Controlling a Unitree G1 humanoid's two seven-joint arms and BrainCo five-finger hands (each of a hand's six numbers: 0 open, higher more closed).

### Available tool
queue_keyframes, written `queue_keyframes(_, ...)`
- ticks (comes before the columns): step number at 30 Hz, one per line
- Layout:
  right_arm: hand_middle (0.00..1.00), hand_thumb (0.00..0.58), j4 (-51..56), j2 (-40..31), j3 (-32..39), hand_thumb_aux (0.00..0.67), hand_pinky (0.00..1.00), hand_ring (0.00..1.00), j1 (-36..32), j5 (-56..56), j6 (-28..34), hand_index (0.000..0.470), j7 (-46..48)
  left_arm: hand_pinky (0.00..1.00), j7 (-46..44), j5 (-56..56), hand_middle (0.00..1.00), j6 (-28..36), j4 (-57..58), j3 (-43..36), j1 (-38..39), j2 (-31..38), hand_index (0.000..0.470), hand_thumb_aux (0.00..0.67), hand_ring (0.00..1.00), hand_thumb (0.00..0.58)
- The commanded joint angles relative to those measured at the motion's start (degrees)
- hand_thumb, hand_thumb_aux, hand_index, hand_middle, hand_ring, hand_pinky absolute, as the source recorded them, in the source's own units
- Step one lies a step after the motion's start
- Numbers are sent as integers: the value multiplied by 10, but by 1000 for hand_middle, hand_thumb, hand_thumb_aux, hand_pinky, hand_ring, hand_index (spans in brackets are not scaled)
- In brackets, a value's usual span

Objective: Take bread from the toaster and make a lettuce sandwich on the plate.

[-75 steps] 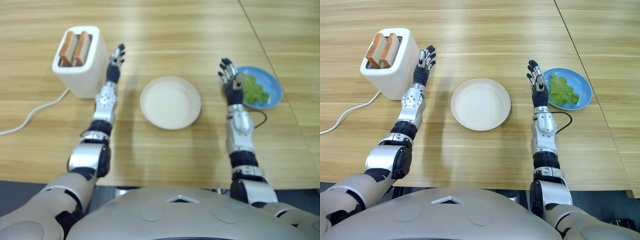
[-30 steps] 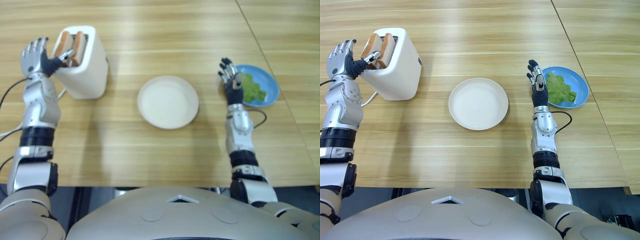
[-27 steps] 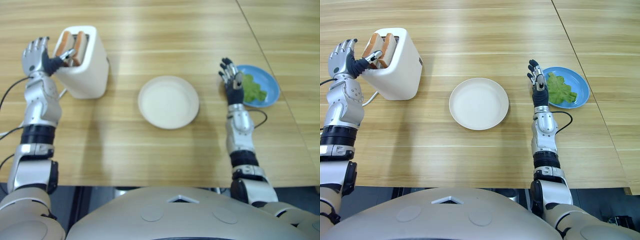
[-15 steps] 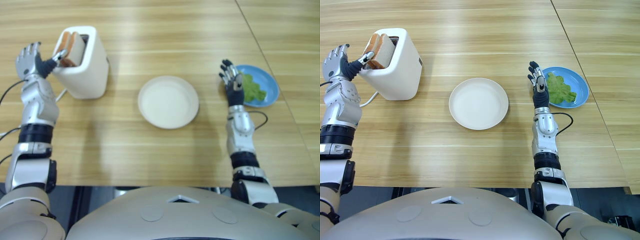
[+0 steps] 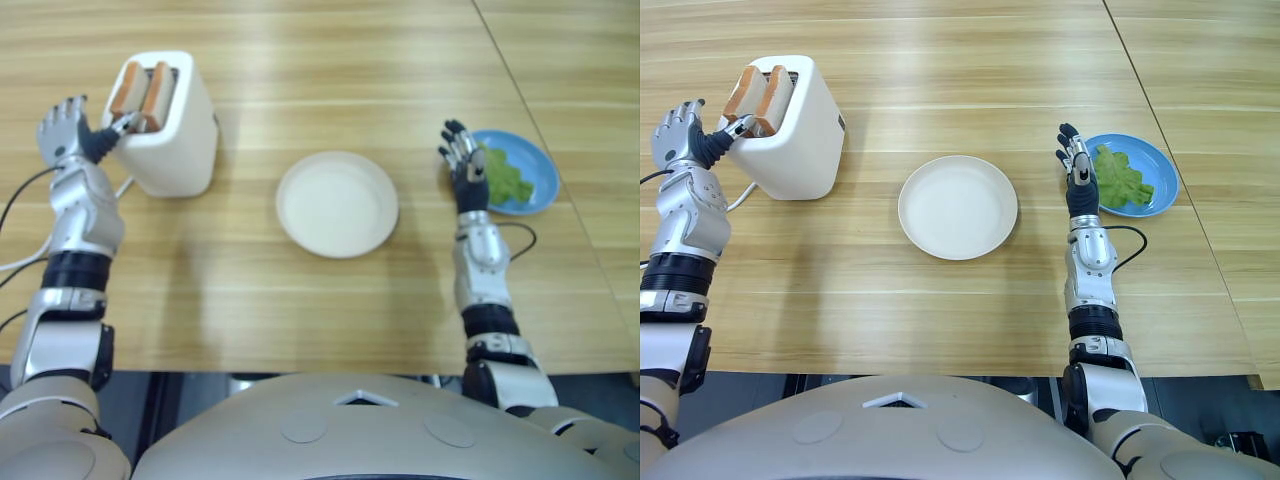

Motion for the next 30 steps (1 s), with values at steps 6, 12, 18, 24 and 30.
queue_keyframes(6,0,0,4,1,5,0,0,0,2,-6,8,0,-2,0,20,19,0,-17,-32,-23,1,5,460,670,0,580)
queue_keyframes(12,0,0,11,0,5,0,0,0,2,-8,7,0,-2,886,77,17,886,-45,-83,-9,4,-1,460,670,886,580)
queue_keyframes(18,0,0,17,0,5,0,0,0,1,-10,7,0,-3,1000,97,8,1000,-68,-96,-8,3,-7,460,670,1000,580)
queue_keyframes(24,0,0,23,-2,4,0,0,0,-1,-12,6,0,-3,1000,137,-66,1000,-149,-162,63,18,-22,460,670,1000,580)
queue_keyframes(30,0,0,26,-2,2,0,0,0,-1,-11,5,0,-5,1000,182,-159,1000,-258,-336,181,46,-53,460,670,1000,580)
